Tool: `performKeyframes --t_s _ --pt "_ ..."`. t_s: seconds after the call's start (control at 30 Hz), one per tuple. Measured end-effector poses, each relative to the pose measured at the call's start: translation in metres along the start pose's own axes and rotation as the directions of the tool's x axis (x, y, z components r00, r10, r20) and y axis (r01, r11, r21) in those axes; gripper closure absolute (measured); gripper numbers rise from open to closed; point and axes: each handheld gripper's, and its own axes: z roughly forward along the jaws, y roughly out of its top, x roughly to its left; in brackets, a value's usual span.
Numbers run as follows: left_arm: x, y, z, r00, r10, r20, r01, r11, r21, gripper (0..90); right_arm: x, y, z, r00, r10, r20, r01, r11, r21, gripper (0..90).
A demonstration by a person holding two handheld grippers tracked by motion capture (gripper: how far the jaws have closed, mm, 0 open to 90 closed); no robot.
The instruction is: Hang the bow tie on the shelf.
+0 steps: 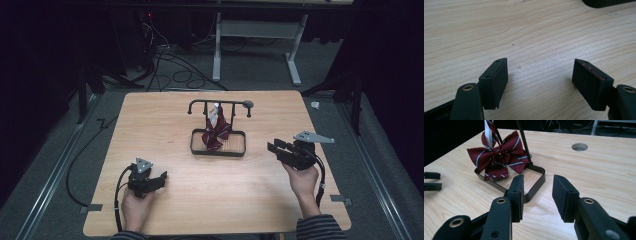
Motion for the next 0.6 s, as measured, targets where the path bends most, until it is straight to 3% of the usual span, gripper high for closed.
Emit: performKeyframes --t_s 0.6 --pt "0.0 0.0 0.0 1.0 0.0 0.0 0.0 1.0 0.0 29.2 0.002 -0.024 0.006 0.9995 0.029 -0.013 -0.029 1.0 0.011 63.7"
